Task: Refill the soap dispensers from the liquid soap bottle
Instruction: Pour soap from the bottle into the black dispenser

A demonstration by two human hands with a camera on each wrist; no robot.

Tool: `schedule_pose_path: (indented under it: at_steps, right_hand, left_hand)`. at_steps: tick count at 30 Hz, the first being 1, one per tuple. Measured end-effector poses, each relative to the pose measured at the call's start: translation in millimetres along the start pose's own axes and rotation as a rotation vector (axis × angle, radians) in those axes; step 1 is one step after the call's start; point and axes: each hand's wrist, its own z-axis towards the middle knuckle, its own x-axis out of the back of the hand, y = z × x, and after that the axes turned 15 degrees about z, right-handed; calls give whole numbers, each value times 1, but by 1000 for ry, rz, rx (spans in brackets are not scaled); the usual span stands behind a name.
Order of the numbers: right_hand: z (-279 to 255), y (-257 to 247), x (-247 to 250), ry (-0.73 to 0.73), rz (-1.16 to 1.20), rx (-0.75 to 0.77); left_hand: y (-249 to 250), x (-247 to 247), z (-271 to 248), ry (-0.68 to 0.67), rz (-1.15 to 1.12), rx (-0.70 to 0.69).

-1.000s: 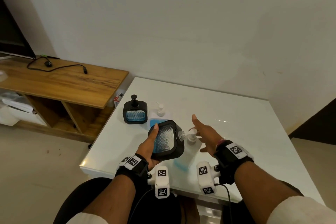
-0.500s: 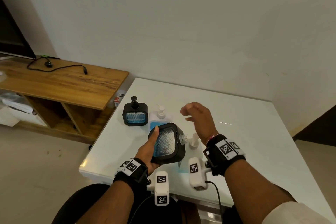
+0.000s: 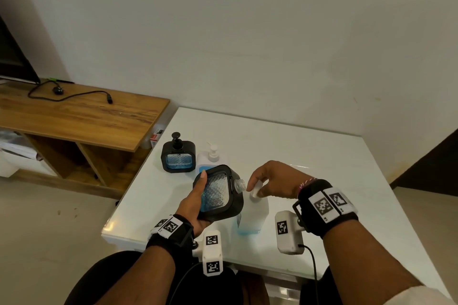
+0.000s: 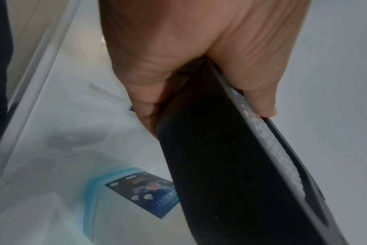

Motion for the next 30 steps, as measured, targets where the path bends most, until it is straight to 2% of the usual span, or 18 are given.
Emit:
schedule_pose_path:
  at_steps: [17,30]
  right_hand:
    - [5,-7,-5,151,-165,-38]
    - [6,-10,-6,163,-187,-36]
  left_hand:
    - [3,2,1,-7,5,-15]
    - [4,1,0,20,26,-28]
